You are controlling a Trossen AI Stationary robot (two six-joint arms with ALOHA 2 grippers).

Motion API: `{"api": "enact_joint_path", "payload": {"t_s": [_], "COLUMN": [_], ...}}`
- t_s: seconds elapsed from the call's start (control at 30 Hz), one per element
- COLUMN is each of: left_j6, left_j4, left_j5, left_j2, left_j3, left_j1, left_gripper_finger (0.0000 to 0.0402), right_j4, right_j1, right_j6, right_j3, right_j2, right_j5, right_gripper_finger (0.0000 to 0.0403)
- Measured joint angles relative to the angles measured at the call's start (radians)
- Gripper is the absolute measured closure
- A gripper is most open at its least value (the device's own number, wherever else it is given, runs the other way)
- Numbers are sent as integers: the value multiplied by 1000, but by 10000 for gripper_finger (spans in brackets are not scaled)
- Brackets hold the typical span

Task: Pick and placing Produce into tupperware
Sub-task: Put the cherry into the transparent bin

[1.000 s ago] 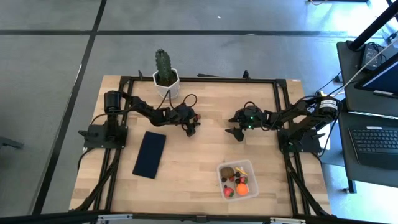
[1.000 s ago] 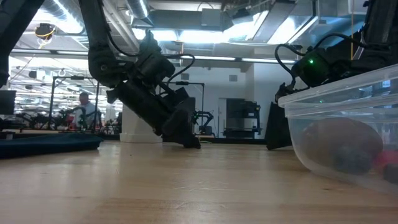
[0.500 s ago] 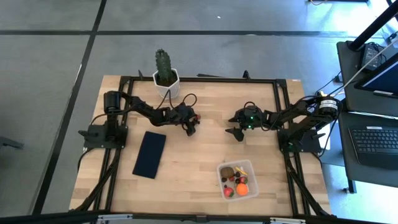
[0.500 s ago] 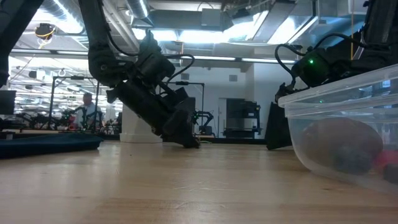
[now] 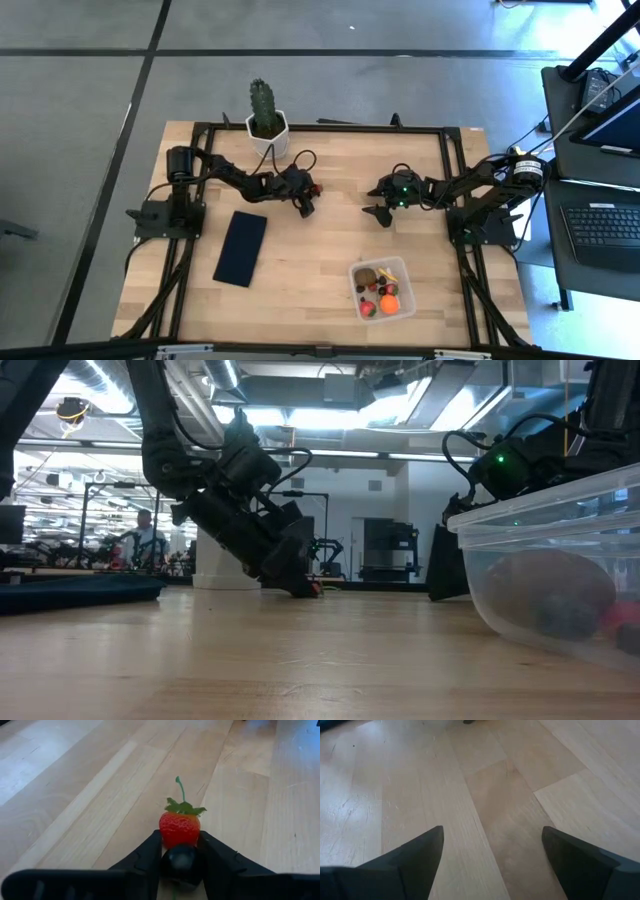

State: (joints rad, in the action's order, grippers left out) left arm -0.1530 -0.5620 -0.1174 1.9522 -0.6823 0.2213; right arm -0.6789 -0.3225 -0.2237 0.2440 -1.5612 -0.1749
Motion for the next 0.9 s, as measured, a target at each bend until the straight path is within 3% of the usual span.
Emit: {"api": "enact_joint_path", "payload": {"t_s": [0.4,0.6,0.8,0.9], "left_j6": [2,-3,-28,-27], "left_j4": [50,280,432,426], "left_j5": [29,193,237,251], "left_j2": [-43,-237,-428,-495], "left_j3": [4,16,12,11], "left_j1": [-3,-11,-10,-22], "left_gripper_finger": [300,305,297,302], "right_j4": [1,1,-1,-2], "right_j1": [0,0,0,0], "right_j6": [9,24,27,24], "right_j3": [0,-1,-1,-1], "right_j2": [0,0,-1,-1], "right_j5": [-2,-2,-1,-1], "right_gripper_finger": [63,63,63,63]}}
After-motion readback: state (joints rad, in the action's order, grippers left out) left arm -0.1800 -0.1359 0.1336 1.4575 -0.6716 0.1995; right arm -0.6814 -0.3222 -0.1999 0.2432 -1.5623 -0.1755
